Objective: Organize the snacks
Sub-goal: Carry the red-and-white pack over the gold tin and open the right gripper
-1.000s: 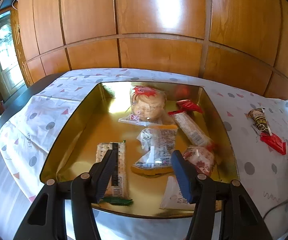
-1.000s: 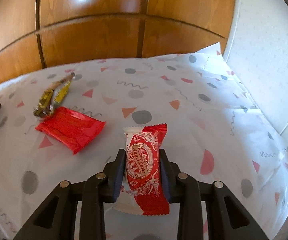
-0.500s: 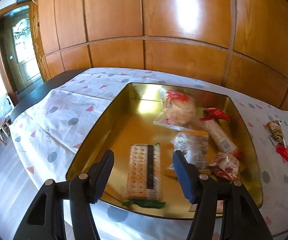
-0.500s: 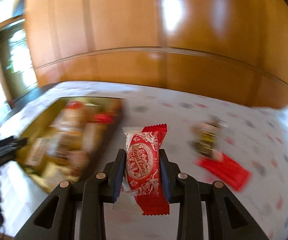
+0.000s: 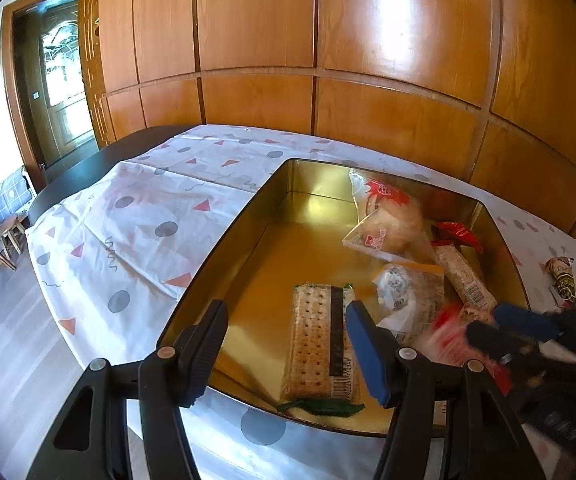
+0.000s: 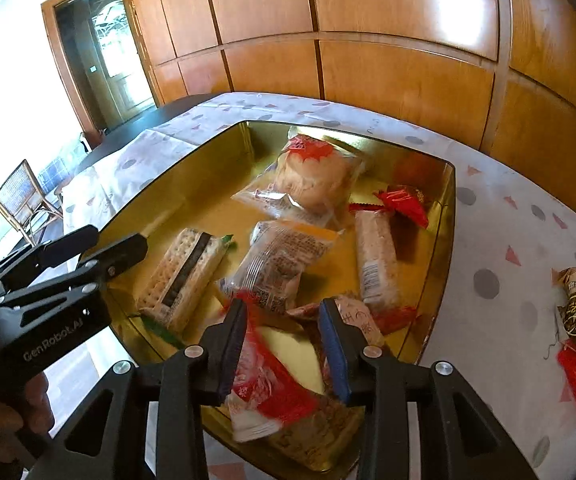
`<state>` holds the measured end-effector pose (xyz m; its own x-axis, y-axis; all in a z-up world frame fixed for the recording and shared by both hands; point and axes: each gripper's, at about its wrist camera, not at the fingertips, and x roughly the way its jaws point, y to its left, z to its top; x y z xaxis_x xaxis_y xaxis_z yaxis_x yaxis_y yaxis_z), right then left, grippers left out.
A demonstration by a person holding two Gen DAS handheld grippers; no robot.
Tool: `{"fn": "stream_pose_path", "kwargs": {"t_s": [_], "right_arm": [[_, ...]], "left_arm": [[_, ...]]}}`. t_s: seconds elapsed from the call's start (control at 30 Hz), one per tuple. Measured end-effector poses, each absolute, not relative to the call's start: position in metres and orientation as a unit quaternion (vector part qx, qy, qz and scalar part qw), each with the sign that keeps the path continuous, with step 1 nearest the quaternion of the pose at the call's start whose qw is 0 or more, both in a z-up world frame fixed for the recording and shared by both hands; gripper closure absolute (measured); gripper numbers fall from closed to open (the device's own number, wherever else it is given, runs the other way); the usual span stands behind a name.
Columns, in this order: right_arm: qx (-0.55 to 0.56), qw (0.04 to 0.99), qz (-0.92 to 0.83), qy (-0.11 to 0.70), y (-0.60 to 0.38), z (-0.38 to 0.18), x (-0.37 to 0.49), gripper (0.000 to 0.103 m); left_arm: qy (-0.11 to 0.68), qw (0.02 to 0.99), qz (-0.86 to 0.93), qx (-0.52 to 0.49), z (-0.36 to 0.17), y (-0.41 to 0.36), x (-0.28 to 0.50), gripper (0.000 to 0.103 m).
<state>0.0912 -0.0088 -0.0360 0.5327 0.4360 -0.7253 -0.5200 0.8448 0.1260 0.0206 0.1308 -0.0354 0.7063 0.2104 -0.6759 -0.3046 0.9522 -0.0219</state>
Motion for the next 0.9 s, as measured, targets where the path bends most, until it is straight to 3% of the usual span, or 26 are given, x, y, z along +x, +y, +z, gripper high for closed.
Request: {"fn": "stream_pose_path", "kwargs": {"t_s": [0.43,0.9], "right_arm": [[-0.106,0.919,0.19,0.329,-0.015,-0.008,0.066,0.065],[-0.089,0.932,0.15,0.318,-0.05,0.003,0.058,0.065]], "left_arm": [[0.35,0.925,0.135,-0.064,-0.03,0.124,0.018,0.04],[0.347,0.929,0.116,-0.051,-0.023,0.108,0.014,0.04]]}}
